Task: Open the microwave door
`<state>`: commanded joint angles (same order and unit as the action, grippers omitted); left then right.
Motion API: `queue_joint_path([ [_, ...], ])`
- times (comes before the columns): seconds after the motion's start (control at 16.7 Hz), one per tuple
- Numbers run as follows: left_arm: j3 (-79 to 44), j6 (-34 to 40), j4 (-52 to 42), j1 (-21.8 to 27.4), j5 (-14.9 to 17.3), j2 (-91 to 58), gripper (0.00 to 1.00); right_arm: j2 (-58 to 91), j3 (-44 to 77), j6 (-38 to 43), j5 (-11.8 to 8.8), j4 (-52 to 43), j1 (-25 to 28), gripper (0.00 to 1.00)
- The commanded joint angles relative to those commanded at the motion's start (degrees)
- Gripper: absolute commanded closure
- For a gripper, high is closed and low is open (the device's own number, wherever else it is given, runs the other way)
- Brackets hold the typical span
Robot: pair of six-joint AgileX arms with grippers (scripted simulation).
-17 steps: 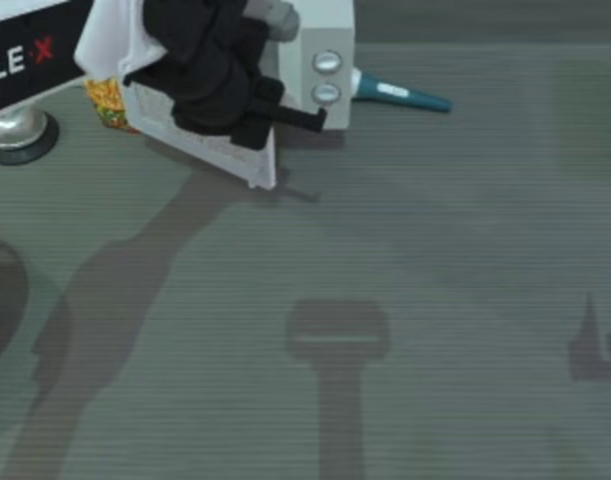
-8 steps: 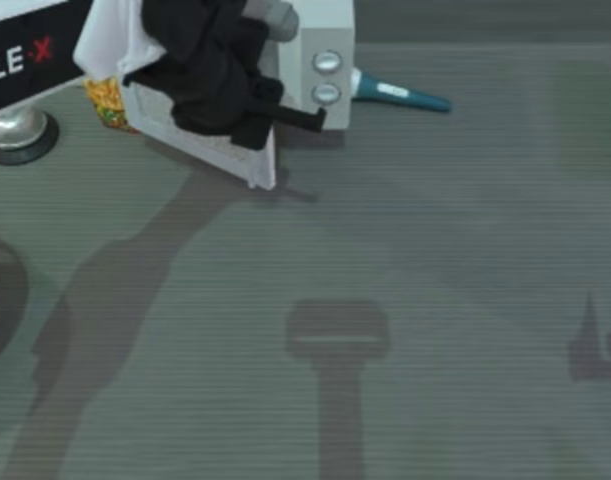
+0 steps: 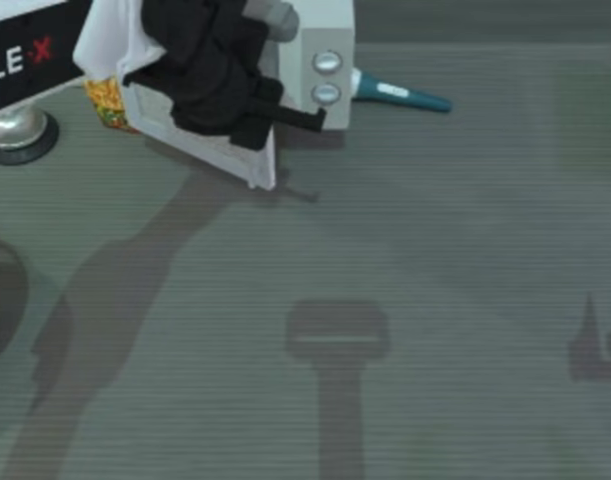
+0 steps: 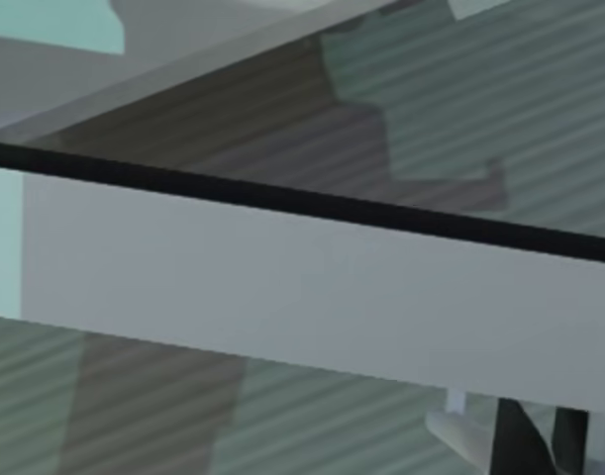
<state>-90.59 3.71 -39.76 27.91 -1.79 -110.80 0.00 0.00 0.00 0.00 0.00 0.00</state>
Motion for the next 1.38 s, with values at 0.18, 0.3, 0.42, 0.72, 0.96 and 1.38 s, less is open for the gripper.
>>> queue_joint_path([
  [0.18,1.97,-2.85,0.46,-0.99,1.45,1.54,1.00,0.00,0.00,0.00,0.00,0.00,0.00,0.00],
  [0.3,4.18,-5.67,0.58,-1.91,2.90,2.71,1.00,0.00,0.00,0.00,0.00,0.00,0.00,0.00],
  [0.42,5.39,-7.73,1.15,-2.63,4.05,4.07,1.00,0.00,0.00,0.00,0.00,0.00,0.00,0.00],
  [0.72,5.51,-8.11,1.37,-2.74,4.27,4.45,1.00,0.00,0.00,0.00,0.00,0.00,0.00,0.00],
  [0.96,5.51,-8.11,1.37,-2.74,4.27,4.45,1.00,0.00,0.00,0.00,0.00,0.00,0.00,0.00],
  [1.38,5.51,-8.11,1.37,-2.74,4.27,4.45,1.00,0.00,0.00,0.00,0.00,0.00,0.00,0.00],
])
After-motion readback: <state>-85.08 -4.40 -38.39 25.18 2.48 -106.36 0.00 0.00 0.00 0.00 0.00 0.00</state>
